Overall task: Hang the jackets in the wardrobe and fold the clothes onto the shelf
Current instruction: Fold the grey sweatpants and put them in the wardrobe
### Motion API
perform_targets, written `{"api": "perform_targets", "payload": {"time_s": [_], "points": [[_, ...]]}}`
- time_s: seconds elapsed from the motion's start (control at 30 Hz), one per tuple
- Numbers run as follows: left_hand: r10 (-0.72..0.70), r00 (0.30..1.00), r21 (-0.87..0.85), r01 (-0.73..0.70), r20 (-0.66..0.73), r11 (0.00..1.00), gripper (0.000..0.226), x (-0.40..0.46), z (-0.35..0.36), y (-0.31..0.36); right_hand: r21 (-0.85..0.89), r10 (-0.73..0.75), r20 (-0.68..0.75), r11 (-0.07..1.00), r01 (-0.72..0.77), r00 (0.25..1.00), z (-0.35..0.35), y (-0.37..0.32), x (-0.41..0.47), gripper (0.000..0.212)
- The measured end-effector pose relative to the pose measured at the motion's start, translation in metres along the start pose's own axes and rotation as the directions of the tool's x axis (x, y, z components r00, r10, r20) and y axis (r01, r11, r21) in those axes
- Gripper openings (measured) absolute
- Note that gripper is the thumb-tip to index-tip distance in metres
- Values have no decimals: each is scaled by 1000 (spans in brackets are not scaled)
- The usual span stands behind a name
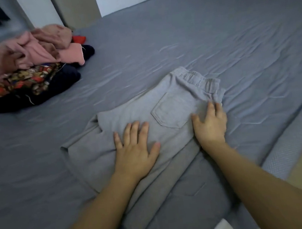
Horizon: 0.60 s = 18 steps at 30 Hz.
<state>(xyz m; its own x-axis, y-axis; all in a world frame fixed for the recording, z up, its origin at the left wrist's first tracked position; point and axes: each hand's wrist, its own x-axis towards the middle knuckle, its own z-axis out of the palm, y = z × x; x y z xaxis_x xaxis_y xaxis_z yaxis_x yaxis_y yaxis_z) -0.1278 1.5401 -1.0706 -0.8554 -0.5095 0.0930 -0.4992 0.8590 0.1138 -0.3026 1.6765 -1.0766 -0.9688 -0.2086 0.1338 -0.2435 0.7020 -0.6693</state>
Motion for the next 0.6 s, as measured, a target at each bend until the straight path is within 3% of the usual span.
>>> {"api": "perform_targets", "payload": {"time_s": [0.07, 0.13, 0.3, 0.37, 0.47, 0.53, 0.6], "points": [[101, 993, -71, -106, -64, 992, 71, -36, -18, 7, 51, 188, -14, 981, -187, 982, -12, -9, -20, 56], [199, 975, -33, -203, -101, 979, 49, -82, -34, 11, 113, 230, 179, 961, -253, 956, -22, -18, -39, 41], [166, 977, 209, -192, 137, 959, 23, -103, -72, 6, 271, 264, 424, 876, -400, 866, -39, -39, -49, 21], [228, 950, 141, -261, 215, 955, 26, -96, -83, 2, 400, 276, 487, 773, -493, 828, -40, -48, -46, 14], [380, 906, 23, -391, 184, 920, 28, -98, -98, 3, 525, 300, 581, 572, -630, 757, -40, -54, -41, 9], [399, 882, 4, -413, 250, 911, 30, -102, -99, 8, 562, 304, 636, 449, -695, 710, -42, -53, -37, 23], [336, 848, 59, -393, 409, 918, 24, -106, -91, 15, 601, 304, 644, 367, -710, 702, -44, -51, -36, 34]]}}
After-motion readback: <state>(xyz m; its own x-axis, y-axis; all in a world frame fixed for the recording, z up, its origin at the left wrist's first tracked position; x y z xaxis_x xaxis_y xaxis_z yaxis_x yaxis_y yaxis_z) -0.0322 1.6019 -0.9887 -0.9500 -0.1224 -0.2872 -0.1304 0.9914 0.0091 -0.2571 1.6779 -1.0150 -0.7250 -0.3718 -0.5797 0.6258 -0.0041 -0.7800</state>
